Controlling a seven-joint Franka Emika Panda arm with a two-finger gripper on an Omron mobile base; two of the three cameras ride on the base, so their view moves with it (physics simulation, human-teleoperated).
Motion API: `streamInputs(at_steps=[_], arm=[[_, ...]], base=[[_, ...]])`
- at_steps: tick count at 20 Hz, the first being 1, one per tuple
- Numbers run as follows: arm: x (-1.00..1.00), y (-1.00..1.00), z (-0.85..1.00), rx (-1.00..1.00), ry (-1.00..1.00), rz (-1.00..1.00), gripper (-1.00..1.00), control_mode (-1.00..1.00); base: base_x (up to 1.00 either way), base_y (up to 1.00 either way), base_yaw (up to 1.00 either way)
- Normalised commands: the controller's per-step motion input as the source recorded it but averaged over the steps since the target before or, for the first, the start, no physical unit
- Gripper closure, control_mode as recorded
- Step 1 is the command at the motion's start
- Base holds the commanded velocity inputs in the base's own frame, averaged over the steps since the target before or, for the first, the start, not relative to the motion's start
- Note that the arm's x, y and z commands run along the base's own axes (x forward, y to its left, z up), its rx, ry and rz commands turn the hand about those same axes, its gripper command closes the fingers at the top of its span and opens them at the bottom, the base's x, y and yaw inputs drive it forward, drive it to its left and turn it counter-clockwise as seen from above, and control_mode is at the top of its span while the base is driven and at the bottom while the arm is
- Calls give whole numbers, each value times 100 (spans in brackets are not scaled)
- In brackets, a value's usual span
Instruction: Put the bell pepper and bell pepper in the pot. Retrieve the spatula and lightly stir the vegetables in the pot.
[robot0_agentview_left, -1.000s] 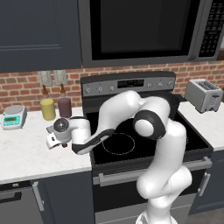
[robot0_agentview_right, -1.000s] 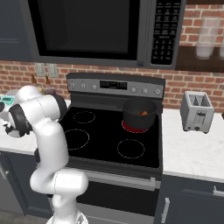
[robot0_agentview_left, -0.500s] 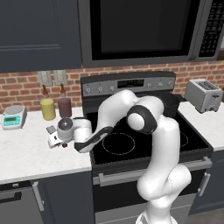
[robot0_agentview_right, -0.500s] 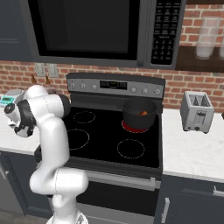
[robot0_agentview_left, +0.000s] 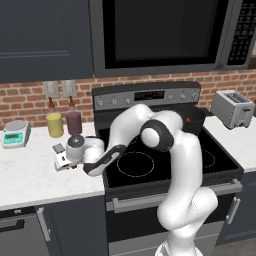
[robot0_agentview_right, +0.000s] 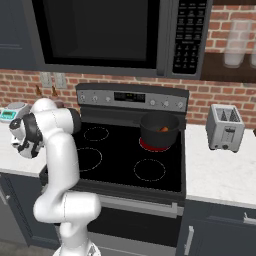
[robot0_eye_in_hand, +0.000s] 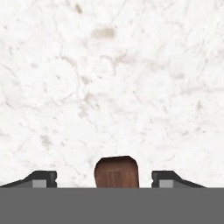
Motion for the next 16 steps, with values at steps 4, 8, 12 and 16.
streamInputs(at_steps=[4,8,12,16], arm=[[0,9,-22,0,5,1,-100,-100],[1,1,-37,0,8,1,-100,-100],[0,0,-52,1,12,0,100,-100],[0,0,-48,1,12,0,100,-100]], base=[[0,0,0],[0,0,0],[0,0,0],[0,0,0]])
